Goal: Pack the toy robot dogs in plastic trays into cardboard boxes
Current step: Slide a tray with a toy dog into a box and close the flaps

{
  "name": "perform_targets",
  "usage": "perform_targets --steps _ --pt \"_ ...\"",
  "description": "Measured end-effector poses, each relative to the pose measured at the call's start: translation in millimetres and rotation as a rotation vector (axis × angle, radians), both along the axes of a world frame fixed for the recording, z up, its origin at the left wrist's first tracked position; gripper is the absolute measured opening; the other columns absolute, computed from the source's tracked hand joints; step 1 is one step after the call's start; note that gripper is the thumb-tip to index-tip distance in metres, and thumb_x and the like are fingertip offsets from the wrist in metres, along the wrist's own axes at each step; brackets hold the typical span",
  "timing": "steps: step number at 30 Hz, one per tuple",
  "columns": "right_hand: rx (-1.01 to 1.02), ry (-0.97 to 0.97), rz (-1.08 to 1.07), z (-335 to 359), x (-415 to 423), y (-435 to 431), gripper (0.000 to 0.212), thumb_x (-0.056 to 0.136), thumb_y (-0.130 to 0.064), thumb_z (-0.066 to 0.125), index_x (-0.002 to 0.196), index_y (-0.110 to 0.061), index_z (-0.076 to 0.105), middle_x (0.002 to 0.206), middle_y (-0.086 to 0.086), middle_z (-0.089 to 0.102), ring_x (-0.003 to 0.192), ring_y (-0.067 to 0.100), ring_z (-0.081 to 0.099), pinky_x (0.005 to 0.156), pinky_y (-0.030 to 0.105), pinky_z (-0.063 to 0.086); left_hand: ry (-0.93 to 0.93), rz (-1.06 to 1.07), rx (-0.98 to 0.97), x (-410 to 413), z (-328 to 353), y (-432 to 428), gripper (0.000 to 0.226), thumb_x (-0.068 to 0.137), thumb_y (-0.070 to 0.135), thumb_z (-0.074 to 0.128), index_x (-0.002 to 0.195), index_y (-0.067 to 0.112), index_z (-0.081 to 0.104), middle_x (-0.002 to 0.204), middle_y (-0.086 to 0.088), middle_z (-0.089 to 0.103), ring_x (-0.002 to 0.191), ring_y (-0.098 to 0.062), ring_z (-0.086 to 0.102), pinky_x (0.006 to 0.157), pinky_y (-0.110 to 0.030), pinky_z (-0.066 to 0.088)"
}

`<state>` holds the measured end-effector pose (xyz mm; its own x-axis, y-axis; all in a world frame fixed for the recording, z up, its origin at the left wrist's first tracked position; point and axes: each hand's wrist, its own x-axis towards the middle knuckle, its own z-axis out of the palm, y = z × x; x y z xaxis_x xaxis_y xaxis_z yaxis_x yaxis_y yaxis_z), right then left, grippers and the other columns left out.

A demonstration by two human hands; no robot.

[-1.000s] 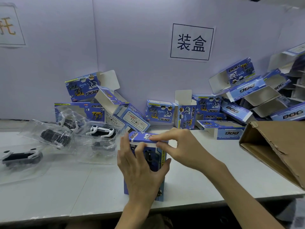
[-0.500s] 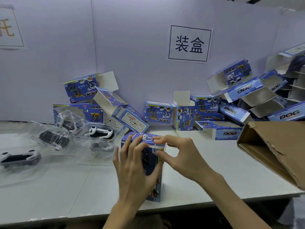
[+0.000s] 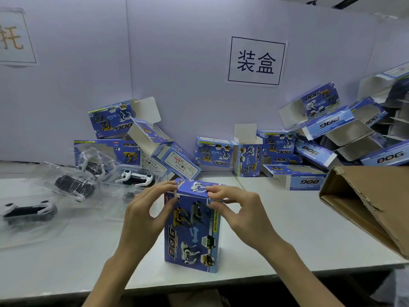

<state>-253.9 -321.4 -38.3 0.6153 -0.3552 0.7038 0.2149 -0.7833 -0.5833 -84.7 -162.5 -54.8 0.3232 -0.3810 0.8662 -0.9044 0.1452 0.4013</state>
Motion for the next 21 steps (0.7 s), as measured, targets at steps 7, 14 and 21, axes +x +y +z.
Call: perform_targets --steps 7,14,21 --pt "-0.009 -0.045 0.007 -4 4 0 0.015 0.089 -0.015 0.072 0.103 -0.018 0.076 0.114 -0.012 0.073 0.112 0.002 0.063 0.082 0.022 0.056 0.077 -0.011 0.019 1 -3 3 0.039 0.084 0.017 0.066 0.123 0.015 0.067 0.125 0.003 0.067 0.123 -0.006 0.056 0.088 -0.037 0.058" --pt "0.006 -0.08 0.024 -6 6 -7 0.014 0.09 -0.013 0.069 0.102 -0.017 0.076 0.112 -0.016 0.072 0.113 0.001 0.063 0.083 0.02 0.056 -0.009 0.038 0.049 8 6 2 0.033 0.078 0.008 0.077 0.111 0.013 0.074 0.115 0.006 0.07 0.113 -0.015 0.062 0.088 -0.043 0.056" --pt "0.043 0.002 0.054 -3 6 -22 0.015 0.096 -0.017 0.064 0.098 -0.031 0.068 0.122 -0.019 0.069 0.123 -0.001 0.056 0.094 0.017 0.05 0.049 -0.04 0.049 3 4 -3 0.035 0.082 0.011 0.074 0.114 0.024 0.07 0.116 0.009 0.069 0.116 -0.006 0.056 0.088 -0.037 0.055"
